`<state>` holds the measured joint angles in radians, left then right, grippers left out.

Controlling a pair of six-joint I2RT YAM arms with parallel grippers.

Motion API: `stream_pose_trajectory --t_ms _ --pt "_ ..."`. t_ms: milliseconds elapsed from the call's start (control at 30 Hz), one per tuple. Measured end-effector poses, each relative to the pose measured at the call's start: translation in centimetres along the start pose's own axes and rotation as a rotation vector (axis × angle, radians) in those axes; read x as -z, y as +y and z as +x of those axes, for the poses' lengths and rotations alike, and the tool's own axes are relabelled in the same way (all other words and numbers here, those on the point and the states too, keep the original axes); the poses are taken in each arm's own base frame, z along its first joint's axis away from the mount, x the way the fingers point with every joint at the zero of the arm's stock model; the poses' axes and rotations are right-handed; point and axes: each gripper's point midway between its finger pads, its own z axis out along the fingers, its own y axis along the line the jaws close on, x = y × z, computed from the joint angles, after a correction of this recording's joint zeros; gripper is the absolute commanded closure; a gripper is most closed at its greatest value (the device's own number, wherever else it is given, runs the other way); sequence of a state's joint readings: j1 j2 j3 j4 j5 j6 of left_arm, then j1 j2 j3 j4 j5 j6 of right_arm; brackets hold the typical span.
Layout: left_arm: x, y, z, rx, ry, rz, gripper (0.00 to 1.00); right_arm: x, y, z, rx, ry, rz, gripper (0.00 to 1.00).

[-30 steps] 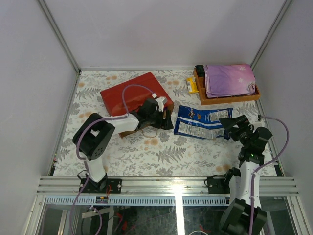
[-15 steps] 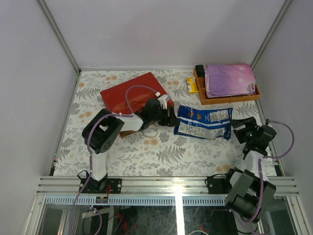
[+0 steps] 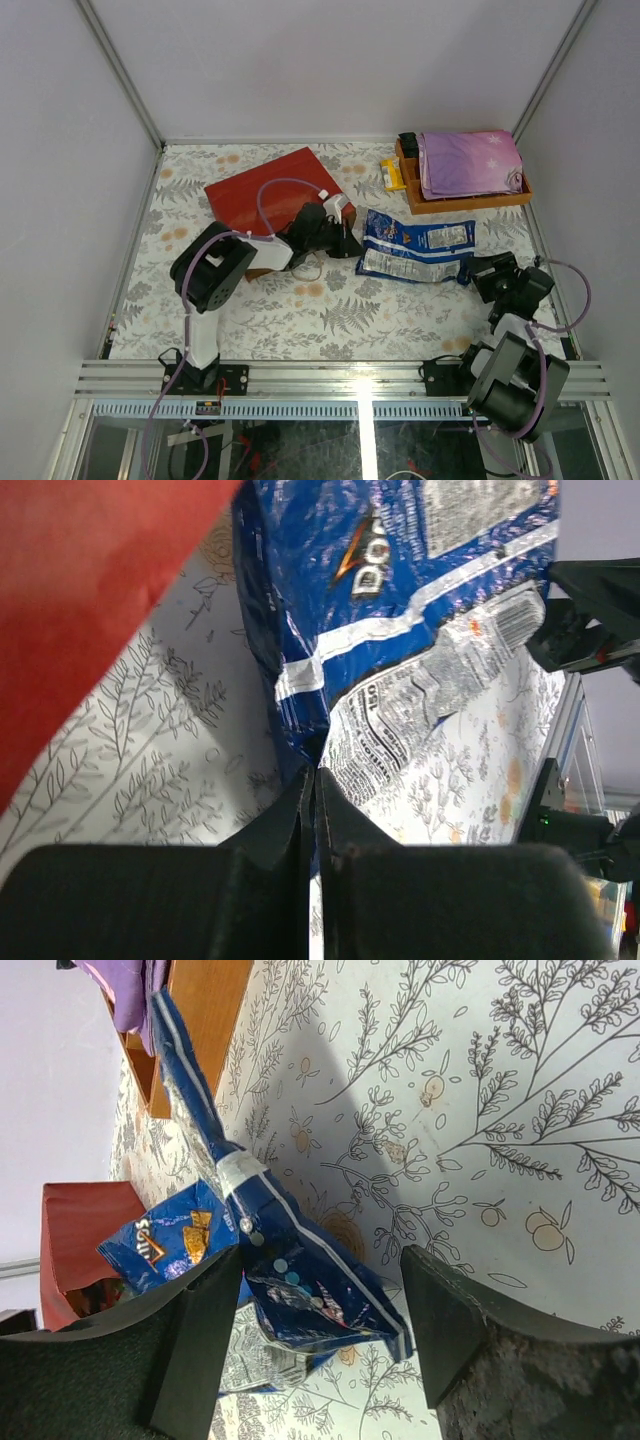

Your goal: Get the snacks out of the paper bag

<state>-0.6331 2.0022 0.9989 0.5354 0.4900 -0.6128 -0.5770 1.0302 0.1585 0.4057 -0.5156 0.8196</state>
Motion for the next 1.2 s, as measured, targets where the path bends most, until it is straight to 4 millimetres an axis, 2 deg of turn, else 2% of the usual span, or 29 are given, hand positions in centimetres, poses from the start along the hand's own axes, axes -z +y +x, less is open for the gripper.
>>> stream_pose_trajectory --t_ms 200,267,367,467,600,733,900,1067,1200 --pt "3.8 -2.0 -1.8 -0.019 -0.063 -0.003 1.0 -0.2 -0.7 1.0 -0.002 0.002 -0.023 0.25" --pt "5.2 -2.0 -2.6 -0.02 -0.093 -0.018 1.0 -0.3 -0.6 1.1 -0.001 0.009 -0.039 0.25" --pt "6.3 -0.8 -2.9 -0.005 -0.115 -0.06 1.0 -0.6 0.0 1.4 0.006 0.033 -0.083 0.27" --pt "6.4 0.7 -2.1 0.023 -0.095 -0.102 1.0 -1.1 0.5 2.8 0.018 0.095 -0.112 0.33" --pt "6.2 2.7 -0.7 0.06 -0.058 -0.159 1.0 -1.8 1.5 5.7 0.063 0.198 -0.143 0.42" --pt "6.5 3.7 -0.1 0.075 -0.047 -0.191 1.0 -2.3 2.1 7.5 0.089 0.248 -0.17 0.45" --pt "6.9 4.6 -0.2 0.084 -0.046 -0.218 1.0 -2.7 2.4 7.9 0.068 0.238 -0.21 0.44" --pt "7.1 5.0 -0.1 0.089 -0.043 -0.233 1.0 -1.9 2.9 8.4 0.003 0.229 -0.26 0.47" --pt "7.2 5.2 -0.1 0.089 -0.04 -0.238 1.0 -1.2 5.1 8.5 -0.068 0.269 -0.361 0.54"
